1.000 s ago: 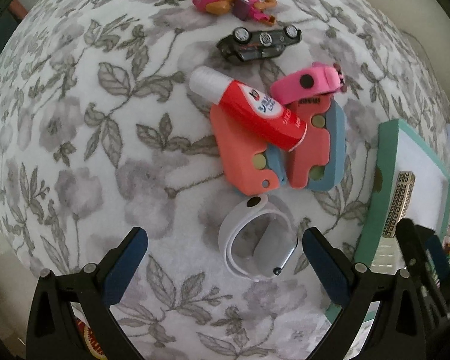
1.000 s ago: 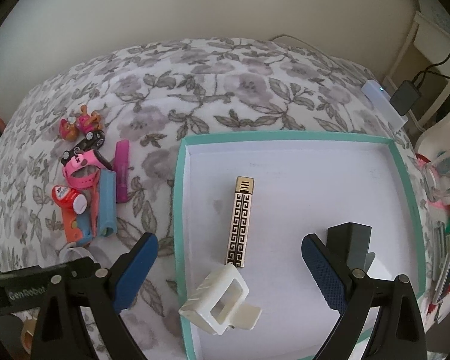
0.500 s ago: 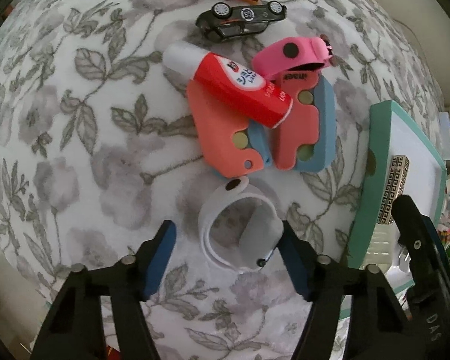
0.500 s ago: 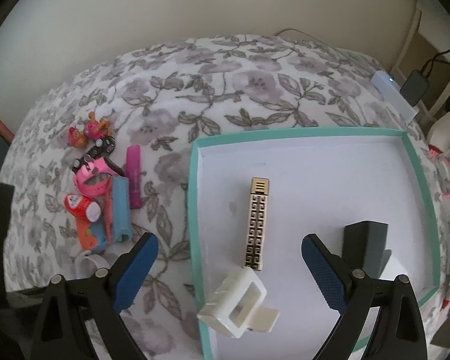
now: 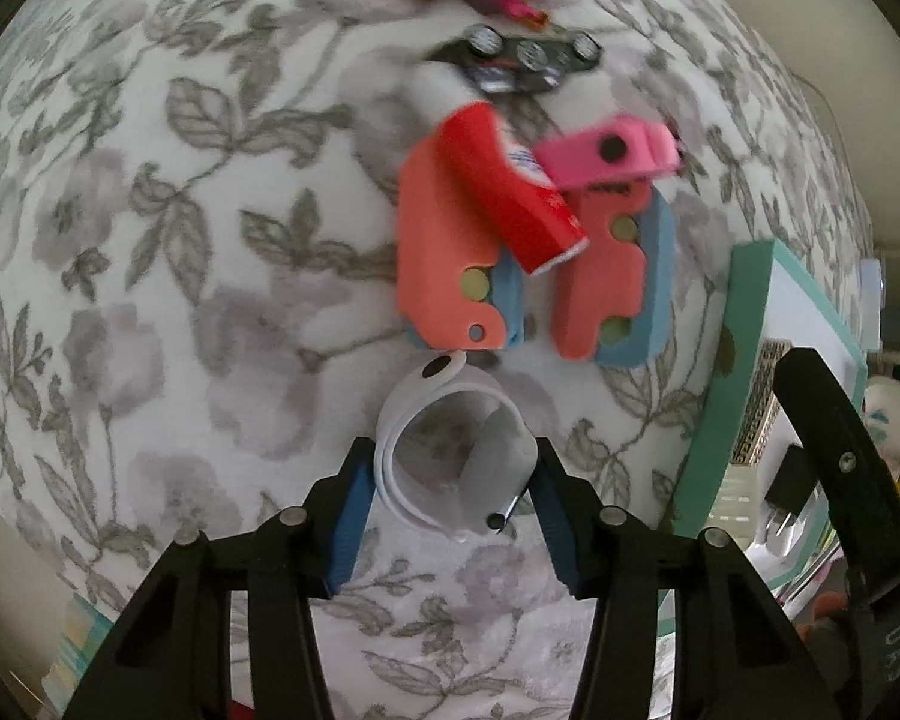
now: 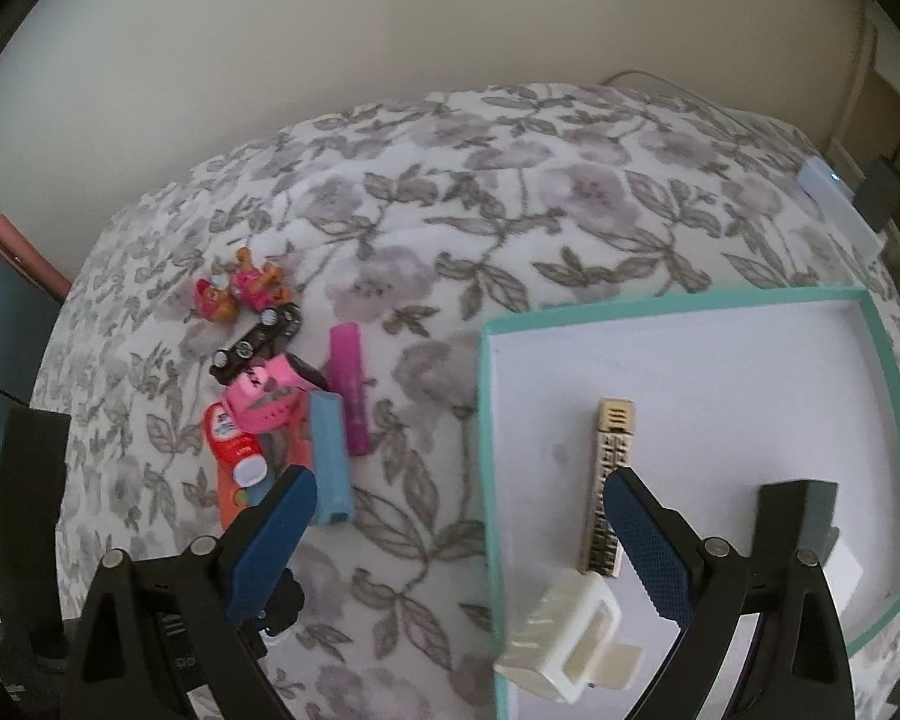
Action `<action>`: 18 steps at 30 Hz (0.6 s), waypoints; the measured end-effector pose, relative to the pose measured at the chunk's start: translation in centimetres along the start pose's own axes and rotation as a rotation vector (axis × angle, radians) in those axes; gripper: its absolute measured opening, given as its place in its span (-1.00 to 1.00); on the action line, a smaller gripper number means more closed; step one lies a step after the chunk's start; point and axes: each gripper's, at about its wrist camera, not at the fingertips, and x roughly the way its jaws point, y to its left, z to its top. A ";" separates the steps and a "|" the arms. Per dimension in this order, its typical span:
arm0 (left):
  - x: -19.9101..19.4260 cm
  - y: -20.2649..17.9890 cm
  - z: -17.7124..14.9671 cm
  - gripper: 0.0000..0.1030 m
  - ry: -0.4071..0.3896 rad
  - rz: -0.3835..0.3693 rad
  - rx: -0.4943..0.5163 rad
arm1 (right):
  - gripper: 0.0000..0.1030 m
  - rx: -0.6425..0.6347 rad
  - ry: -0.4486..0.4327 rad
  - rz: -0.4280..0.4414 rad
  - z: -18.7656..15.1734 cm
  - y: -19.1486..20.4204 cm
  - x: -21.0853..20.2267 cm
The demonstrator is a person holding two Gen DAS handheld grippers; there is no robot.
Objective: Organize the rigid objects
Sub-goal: 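Grasp the orange-blue toy with the right tool while the left tool holds the watch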
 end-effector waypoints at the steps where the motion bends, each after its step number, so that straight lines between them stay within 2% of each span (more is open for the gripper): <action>1: -0.3 0.5 0.2 0.03 -0.011 0.006 -0.018 | 0.91 -0.007 0.001 0.005 0.1 0.3 0.1; 8: -2.0 4.7 1.3 0.02 -0.090 0.066 -0.131 | 0.87 -0.059 0.017 0.016 0.3 2.6 1.7; 13: -3.0 7.4 2.1 0.01 -0.130 0.081 -0.203 | 0.75 -0.087 0.020 0.029 0.3 4.0 2.5; 18: -3.1 9.5 3.0 0.00 -0.130 0.074 -0.220 | 0.55 -0.111 0.042 0.029 0.2 5.1 3.8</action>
